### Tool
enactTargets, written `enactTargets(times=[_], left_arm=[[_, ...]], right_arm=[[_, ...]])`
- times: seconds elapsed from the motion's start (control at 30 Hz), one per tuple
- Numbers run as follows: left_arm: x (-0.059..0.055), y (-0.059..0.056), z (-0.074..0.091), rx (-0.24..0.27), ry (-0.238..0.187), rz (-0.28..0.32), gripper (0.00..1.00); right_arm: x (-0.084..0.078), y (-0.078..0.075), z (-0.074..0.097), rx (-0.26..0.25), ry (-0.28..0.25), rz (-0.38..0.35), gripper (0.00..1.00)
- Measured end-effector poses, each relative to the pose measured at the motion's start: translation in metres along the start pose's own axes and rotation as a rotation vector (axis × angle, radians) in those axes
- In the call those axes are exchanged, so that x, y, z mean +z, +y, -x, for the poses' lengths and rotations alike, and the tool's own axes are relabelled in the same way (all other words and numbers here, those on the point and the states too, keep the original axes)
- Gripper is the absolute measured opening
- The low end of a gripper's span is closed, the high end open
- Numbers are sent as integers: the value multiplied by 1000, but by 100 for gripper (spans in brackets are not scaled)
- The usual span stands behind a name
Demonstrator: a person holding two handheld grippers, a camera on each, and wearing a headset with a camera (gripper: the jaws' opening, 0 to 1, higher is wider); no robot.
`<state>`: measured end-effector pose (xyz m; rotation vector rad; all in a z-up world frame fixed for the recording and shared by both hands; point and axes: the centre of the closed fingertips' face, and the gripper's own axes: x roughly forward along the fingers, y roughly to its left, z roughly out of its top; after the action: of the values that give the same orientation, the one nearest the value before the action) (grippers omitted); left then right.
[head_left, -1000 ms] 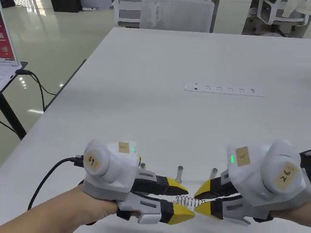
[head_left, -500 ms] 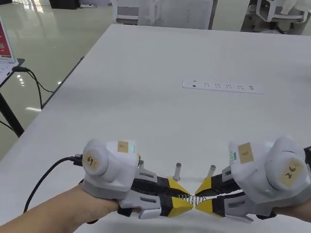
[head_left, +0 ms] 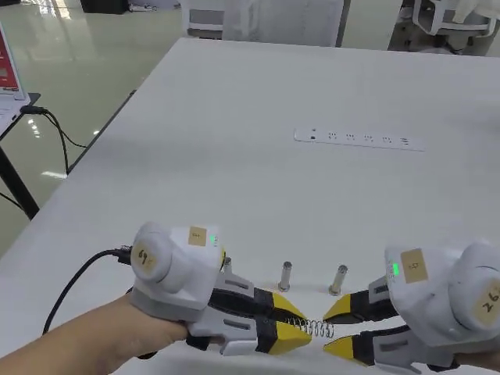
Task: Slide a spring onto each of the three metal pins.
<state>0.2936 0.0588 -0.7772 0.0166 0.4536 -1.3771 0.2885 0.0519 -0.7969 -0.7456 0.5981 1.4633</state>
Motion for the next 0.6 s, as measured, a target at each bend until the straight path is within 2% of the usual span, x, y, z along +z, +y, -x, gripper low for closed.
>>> enactTargets(times=[0.2,0.4,0.53,0.6], left_arm=[[0,-4,-1,-9,2,1,2],[-1,-3,-1,-13,9,2,2],[-2,-3,-1,-13,12,-2,2],[-3,-3,-1,-11,16,-12,2]], right_arm=[[5,1,-1,10,-26,-7,11],[6,3,-1,13,-18,33,8],[10,2,5,6,-19,60,7],[14,0,8,6,-27,51,7]])
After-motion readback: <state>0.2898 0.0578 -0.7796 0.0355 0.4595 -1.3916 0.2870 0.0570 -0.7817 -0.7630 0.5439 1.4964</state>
